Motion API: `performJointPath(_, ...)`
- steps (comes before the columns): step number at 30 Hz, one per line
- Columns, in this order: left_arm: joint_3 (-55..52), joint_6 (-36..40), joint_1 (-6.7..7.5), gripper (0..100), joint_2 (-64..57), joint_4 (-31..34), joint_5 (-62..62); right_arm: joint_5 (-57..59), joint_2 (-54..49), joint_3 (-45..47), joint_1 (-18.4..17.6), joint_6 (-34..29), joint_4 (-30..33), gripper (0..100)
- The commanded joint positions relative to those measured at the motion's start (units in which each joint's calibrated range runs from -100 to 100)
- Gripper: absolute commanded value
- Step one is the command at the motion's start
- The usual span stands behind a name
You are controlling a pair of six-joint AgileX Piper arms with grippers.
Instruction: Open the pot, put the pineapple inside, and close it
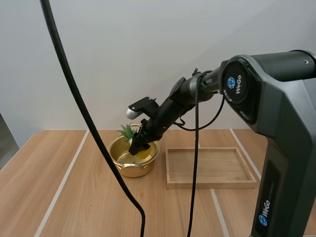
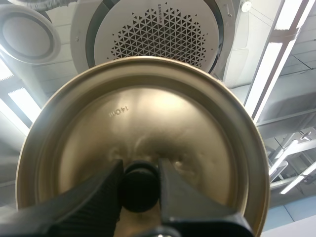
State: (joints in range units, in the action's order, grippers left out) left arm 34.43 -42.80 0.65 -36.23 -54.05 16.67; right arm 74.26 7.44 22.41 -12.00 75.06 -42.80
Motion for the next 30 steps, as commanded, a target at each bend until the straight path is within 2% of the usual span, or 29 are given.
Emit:
performJointPath(1, 0.2, -0.2, 0.08, 0, -0.1, 0.1, 0.5, -2.3, 0.6, -0.4, -1.3, 0.2, 1.2, 0)
performJointPath(6, 0.2, -0.2, 0.08, 0, -0.1, 0.6, 0.5, -10.0, 3.0, -0.4, -2.9, -2.7, 7.8, 0)
performJointPath(12, 0.2, -0.2, 0.08, 0, -0.1, 2.2, 0.5, -16.4, 5.7, -0.4, -3.0, -8.1, 16.5, 0)
performJointPath(29, -0.1, -0.2, 0.08, 0, 0.0, 2.3, 0.9, -15.5, 4.0, -0.4, -3.0, -13.8, 17.0, 0)
performJointPath(30, -0.1, -0.2, 0.08, 0, 0.0, 2.3, 0.9, -15.5, 3.5, -0.4, -3.0, -13.8, 17.0, 4)
